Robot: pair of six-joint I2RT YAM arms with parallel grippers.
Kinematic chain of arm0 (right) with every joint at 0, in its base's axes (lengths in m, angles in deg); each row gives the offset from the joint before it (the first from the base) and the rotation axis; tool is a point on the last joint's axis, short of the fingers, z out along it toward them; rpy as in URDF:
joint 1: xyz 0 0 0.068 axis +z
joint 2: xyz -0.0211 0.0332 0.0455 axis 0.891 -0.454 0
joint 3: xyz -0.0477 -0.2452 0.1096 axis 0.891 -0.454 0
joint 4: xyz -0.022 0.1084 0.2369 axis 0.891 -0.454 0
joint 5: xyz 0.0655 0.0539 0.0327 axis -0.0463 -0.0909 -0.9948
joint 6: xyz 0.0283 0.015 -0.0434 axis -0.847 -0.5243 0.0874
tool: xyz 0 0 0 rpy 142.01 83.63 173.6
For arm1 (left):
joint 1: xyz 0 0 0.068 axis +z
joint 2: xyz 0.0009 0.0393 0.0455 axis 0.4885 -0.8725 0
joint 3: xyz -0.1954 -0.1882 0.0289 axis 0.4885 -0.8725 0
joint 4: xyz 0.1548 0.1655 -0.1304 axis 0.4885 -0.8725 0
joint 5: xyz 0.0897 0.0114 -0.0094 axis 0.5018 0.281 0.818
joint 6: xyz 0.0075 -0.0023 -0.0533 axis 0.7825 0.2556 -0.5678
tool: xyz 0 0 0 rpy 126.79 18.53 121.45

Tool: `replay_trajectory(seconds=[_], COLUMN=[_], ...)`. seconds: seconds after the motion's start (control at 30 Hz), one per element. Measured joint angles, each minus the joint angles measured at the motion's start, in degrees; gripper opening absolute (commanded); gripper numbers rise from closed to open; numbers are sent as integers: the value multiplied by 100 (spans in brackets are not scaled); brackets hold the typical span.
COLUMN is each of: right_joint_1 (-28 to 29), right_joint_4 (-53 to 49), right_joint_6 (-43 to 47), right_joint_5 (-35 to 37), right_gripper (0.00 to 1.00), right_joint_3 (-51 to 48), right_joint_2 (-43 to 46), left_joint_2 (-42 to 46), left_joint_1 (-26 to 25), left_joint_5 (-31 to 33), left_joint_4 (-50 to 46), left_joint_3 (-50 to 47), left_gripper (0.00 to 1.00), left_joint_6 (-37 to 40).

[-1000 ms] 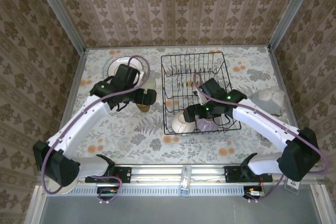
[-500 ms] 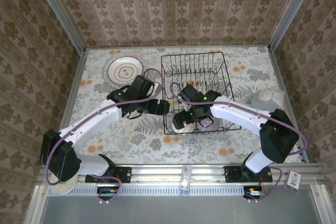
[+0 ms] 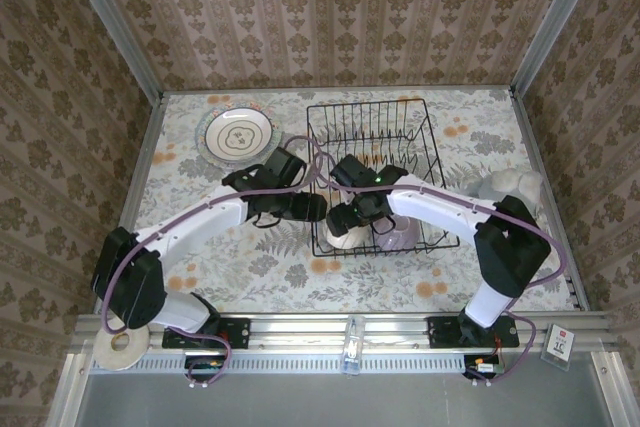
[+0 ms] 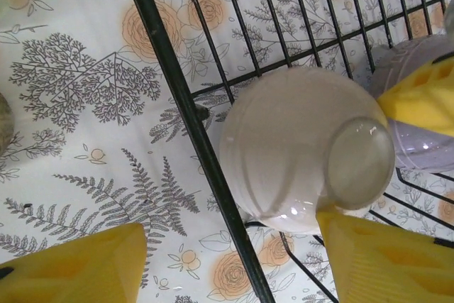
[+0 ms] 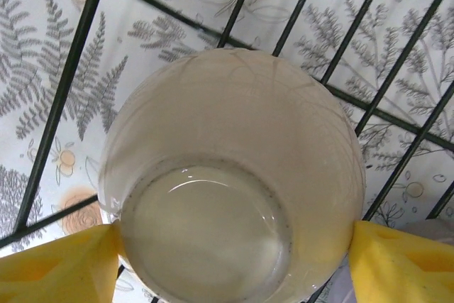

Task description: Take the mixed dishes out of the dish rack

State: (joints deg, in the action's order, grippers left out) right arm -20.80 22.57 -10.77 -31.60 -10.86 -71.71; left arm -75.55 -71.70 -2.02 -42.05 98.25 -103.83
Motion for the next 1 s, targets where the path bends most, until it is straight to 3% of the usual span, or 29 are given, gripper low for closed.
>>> replay_trajectory(seconds=[0.3, 0.6, 0.8, 0.97, 1.0], right_joint_1=[-909, -1655, -1829, -1891, -1921], right_joint_4=[168, 348, 367, 260, 236], right_joint_6=[-59, -308, -398, -509, -525], right_joint_5=[37, 72, 11, -2, -20], right_gripper=[70, 70, 71, 83, 87], right_joint_3=[190, 20, -166, -354, -393], right_joint_2=[-153, 0, 212, 616, 761], left_joint_2=[-105, -144, -138, 109, 225], left_joint_1=[-70, -70, -70, -168, -223], left_joint_5=[-2, 17, 138, 341, 393], left_joint_4=[68, 55, -164, -192, -157], left_joint_3=[-44, -39, 195, 634, 708], left_gripper=[66, 69, 80, 99, 100], left_joint_6=[-81, -116, -20, 210, 249])
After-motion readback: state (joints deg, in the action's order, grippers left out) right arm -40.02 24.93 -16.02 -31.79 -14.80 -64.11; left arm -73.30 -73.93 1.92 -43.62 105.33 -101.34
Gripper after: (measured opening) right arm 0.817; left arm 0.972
